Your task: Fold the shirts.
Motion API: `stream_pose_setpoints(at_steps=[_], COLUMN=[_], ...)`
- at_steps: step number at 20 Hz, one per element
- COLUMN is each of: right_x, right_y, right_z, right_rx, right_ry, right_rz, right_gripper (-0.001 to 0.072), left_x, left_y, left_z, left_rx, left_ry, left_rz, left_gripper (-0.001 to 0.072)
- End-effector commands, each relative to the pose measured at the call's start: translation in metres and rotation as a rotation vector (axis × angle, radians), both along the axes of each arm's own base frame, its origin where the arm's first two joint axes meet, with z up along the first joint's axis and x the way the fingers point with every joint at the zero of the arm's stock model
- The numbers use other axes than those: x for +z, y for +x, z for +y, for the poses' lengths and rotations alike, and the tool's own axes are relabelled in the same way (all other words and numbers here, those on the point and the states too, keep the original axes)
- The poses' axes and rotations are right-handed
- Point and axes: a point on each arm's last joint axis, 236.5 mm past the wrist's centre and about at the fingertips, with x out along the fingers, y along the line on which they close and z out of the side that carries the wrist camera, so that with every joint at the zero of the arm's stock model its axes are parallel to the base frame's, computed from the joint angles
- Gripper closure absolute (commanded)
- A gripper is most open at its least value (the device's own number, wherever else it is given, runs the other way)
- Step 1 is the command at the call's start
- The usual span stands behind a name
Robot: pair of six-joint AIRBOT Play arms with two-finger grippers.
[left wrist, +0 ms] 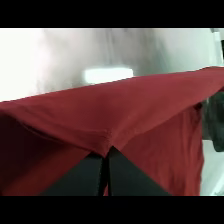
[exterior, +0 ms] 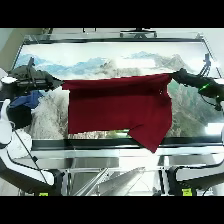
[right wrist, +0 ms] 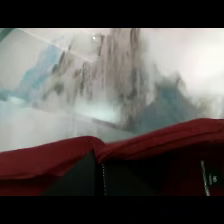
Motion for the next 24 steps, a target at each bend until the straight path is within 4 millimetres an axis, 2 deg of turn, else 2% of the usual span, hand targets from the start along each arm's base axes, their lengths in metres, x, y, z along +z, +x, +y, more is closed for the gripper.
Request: stream_pose_setpoints(at_steps=[1, 3, 6, 10, 14, 16, 19, 24], right_x=[-0.027, -0.045, -0.061, -0.089, -0.113, -0.120, -0.130, -0.143], right_y=[0.026, 0.028, 0.022, 0.005, -0.003, -0.005, -0.006, -0.014], right_z=[-0.008, -0.008, -0.010, -0.011, -0.026, -0.026, -0.023, -0.028], right_rx=[-0.059, -0.057, -0.027, 0.038, 0.036, 0.045, 0.052, 0.060], right_ry=[0.097, 0.101, 0.059, -0.060, -0.170, -0.198, -0.190, -0.215], right_rz=[-0.031, -0.012, 0.008, 0.085, 0.155, 0.164, 0.182, 0.227], right_gripper=[0.0694, 0.0695, 0.0694, 0.0694, 0.0694, 0.0694, 0.0694, 0.0694], left_x=[-0.034, -0.040, -0.044, -0.079, -0.097, -0.103, -0.104, -0.111], left_y=[0.029, 0.048, 0.067, 0.055, 0.045, 0.041, 0.046, 0.044], left_z=[-0.007, -0.014, -0.017, 0.002, -0.003, -0.011, -0.021, -0.014], left_rx=[-0.019, -0.033, -0.052, -0.066, -0.072, -0.098, -0.114, -0.123], left_ry=[0.035, 0.055, 0.082, 0.219, 0.221, 0.227, 0.251, 0.300], left_rz=[-0.016, -0.047, -0.083, 0.016, 0.055, 0.052, 0.014, 0.020], left_gripper=[0.0681, 0.0688, 0.0688, 0.0688, 0.0688, 0.0688, 0.0688, 0.0689])
